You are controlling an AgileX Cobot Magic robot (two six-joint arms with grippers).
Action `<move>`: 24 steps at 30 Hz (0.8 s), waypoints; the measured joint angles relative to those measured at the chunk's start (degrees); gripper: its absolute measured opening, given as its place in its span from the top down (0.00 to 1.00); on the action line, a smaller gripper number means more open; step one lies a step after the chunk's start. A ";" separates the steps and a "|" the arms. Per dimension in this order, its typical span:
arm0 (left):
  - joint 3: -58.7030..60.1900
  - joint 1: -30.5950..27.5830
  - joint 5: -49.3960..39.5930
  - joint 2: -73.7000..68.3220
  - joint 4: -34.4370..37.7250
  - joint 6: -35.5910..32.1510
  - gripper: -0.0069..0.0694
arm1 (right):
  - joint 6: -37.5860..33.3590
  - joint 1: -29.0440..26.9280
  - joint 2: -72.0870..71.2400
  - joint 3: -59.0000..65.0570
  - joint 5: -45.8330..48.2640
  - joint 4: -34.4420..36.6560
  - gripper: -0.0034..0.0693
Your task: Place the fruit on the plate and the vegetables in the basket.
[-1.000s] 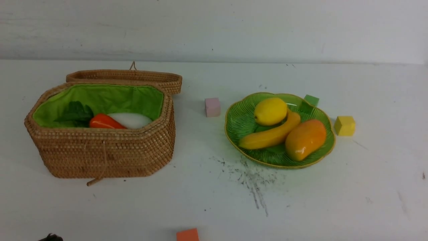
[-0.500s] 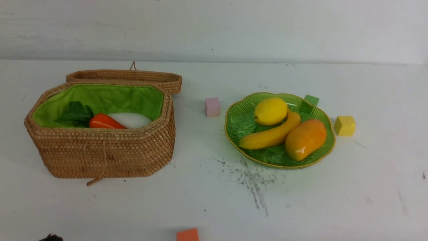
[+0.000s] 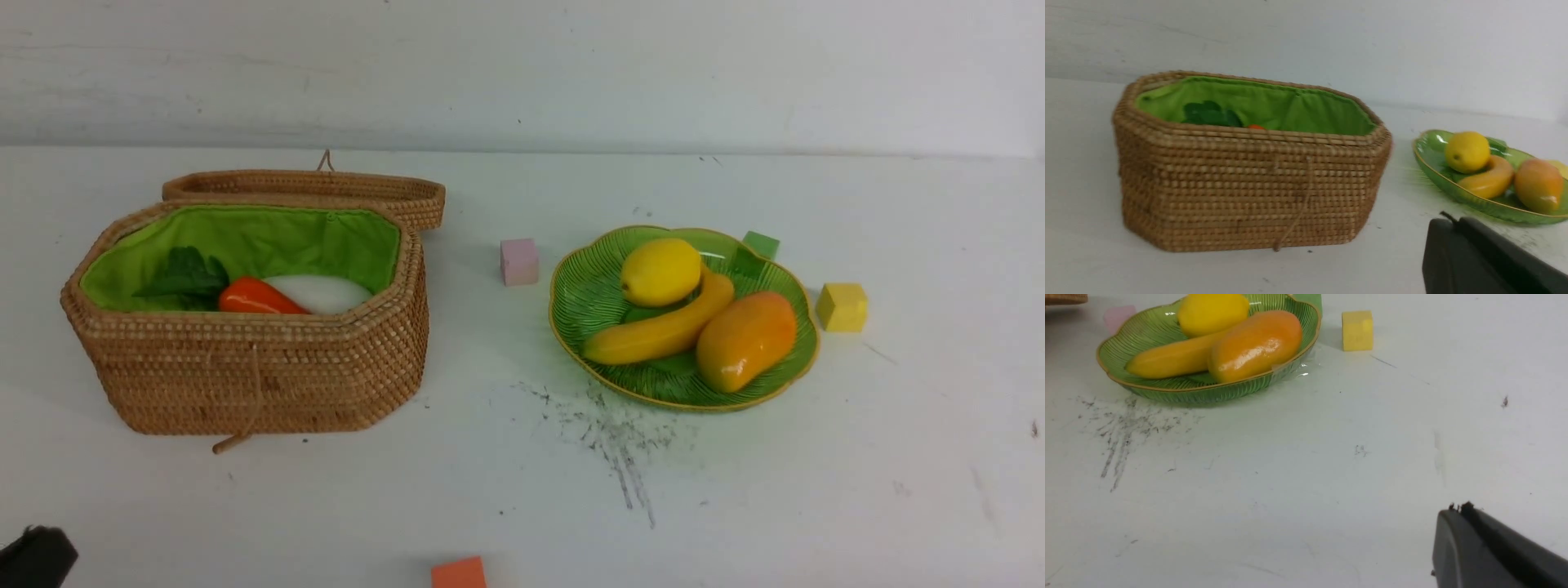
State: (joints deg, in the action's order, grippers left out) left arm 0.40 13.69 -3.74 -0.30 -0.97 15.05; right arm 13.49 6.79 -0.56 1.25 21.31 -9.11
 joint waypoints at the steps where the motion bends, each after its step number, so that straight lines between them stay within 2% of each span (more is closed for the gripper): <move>1: 0.31 -0.76 -0.09 0.30 1.49 -0.70 0.93 | 0.00 0.00 0.00 0.00 0.00 0.00 0.96; 5: 1.04 -4.90 -8.81 0.80 6.02 -5.05 0.93 | 0.02 0.00 -0.05 0.00 0.00 0.00 0.95; 9: 1.31 -5.32 -17.70 0.80 6.31 -5.47 0.93 | 0.07 0.00 -0.05 0.00 0.00 0.00 0.95; 24: 1.31 -5.32 -17.50 0.80 6.73 -5.70 0.93 | 0.07 0.00 -0.05 0.00 0.05 -0.22 0.93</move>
State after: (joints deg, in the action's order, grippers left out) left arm 1.70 8.37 -21.24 0.50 5.76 9.35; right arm 13.55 6.79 -0.61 1.25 21.36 -9.33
